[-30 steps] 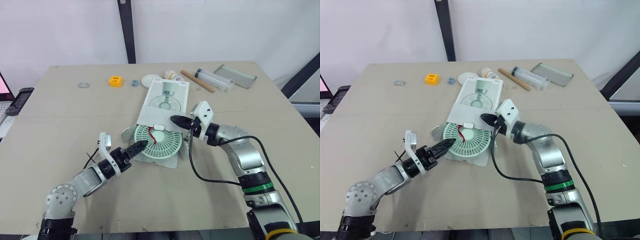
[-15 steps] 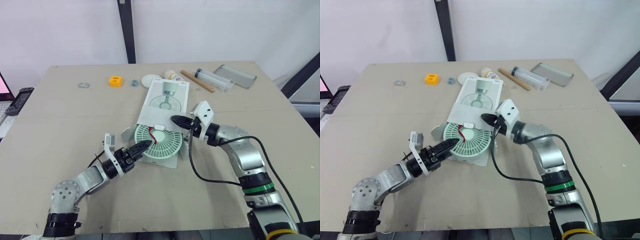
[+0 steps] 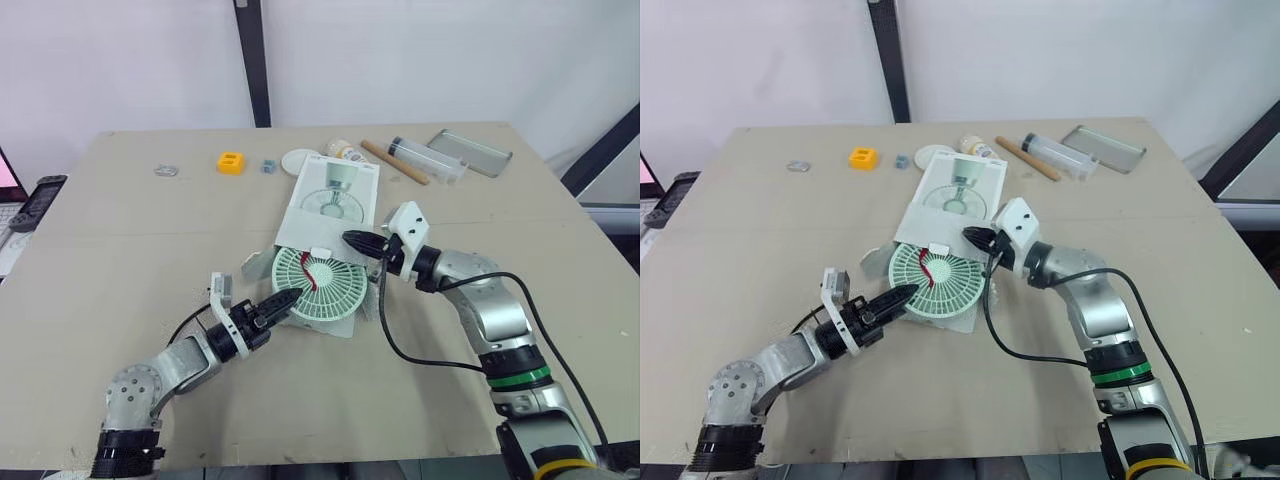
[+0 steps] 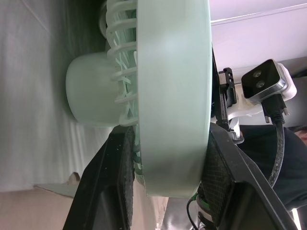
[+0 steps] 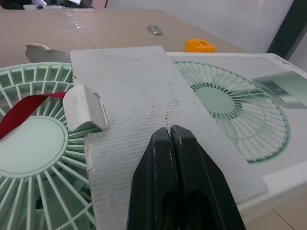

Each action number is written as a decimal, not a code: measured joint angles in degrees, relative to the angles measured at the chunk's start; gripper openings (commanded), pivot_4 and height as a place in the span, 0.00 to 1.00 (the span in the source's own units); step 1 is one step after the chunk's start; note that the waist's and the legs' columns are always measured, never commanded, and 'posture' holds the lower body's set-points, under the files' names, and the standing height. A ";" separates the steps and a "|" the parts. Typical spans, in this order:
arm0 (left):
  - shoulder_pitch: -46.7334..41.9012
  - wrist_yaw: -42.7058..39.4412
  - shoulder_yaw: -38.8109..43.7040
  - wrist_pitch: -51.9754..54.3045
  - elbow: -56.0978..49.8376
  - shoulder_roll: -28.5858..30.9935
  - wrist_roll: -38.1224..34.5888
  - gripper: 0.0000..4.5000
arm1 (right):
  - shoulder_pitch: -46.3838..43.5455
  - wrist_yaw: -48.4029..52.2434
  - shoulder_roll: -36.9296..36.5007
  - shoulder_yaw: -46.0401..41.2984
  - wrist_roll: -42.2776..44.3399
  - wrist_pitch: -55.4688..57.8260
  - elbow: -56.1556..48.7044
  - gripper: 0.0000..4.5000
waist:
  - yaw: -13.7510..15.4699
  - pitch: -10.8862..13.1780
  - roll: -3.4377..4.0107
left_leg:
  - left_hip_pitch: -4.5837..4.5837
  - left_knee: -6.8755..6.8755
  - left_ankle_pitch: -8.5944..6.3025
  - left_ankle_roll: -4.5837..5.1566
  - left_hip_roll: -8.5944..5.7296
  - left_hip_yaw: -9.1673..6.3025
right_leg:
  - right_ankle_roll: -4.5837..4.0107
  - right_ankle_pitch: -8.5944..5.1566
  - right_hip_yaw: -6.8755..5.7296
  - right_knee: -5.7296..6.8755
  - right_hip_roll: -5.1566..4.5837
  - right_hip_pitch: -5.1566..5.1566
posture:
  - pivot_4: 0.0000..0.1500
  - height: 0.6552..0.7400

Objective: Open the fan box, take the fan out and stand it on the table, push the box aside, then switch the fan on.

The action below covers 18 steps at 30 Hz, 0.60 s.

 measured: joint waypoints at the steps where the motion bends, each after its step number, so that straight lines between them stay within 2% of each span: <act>1: 0.59 0.21 0.11 0.04 -0.38 0.20 -0.71 0.31 | 0.01 0.00 -0.02 0.00 0.00 0.00 -0.02 0.00 | -0.01 0.00 0.00 | 0.00 0.00 0.00 0.00 0.00 0.00 | 0.00 0.00 0.01 0.00 0.00 0.00 | 1.00 1.00; 11: 14.03 2.56 1.13 0.49 -11.87 9.41 -12.84 0.31 | 0.46 0.13 -0.31 0.07 -0.02 -0.07 -0.38 0.00 | 0.03 0.01 0.01 | 0.00 -0.04 -0.02 -0.01 0.00 -0.04 | -0.01 0.00 0.03 -0.01 -0.01 -0.02 | 1.00 1.00; 18: 19.97 3.14 1.27 -2.34 -15.85 11.56 -15.63 0.31 | 0.42 0.27 -0.30 0.11 -0.11 -0.59 -0.06 0.00 | 0.03 0.01 0.02 | 0.03 -0.04 -0.01 -0.01 0.00 -0.02 | -0.02 -0.01 0.03 -0.02 0.01 0.01 | 1.00 1.00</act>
